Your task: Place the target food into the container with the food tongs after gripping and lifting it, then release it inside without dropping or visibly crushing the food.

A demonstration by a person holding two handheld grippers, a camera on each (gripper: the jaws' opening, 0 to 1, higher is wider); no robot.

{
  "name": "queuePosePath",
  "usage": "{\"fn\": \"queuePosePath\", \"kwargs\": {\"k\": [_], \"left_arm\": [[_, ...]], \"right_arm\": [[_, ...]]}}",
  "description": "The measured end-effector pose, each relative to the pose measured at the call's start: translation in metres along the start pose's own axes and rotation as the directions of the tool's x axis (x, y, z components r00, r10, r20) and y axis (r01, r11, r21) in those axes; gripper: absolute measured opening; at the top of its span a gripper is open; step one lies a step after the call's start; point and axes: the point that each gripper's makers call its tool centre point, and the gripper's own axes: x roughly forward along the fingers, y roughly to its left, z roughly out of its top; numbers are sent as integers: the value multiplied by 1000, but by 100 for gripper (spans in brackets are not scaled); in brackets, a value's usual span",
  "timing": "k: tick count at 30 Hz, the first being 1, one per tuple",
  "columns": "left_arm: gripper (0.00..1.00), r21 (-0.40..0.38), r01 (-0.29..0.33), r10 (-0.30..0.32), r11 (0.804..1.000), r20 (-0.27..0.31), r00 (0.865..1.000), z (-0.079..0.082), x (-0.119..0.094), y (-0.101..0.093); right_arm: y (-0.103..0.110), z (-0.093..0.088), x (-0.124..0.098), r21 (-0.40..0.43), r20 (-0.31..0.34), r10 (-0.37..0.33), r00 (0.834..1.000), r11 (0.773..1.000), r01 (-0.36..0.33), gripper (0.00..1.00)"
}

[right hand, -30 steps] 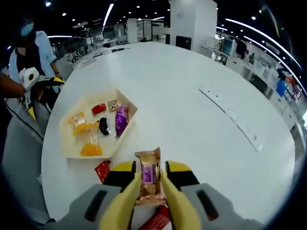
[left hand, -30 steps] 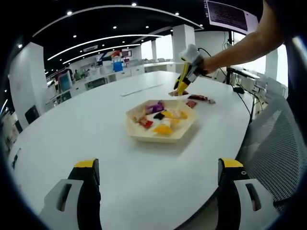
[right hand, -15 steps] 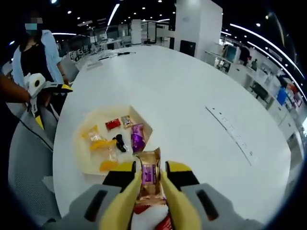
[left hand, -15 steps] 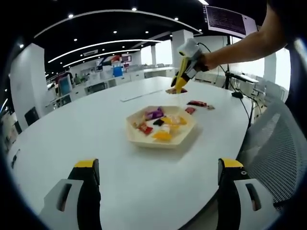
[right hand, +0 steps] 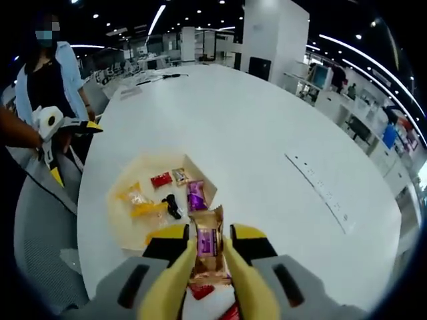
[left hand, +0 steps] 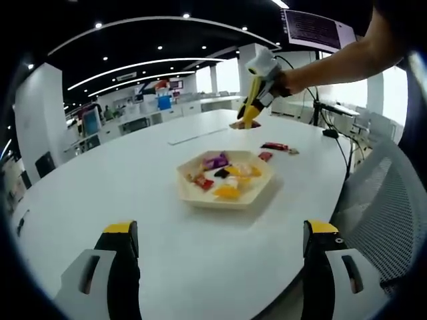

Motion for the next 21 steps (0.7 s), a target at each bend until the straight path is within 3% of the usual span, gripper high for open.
{"fn": "queuePosePath", "kwargs": {"k": [13,21], "left_arm": [[100,8,-1,1,1000,-3,1000,-1,0,0],[100,10,7,-7,1000,-17,1000,-4,1,-3]], "right_arm": [[14,20,16,-22,9,29,1000,999,-29,23],[37,36,28,-41,20,67,998,997,-66,23]]}}
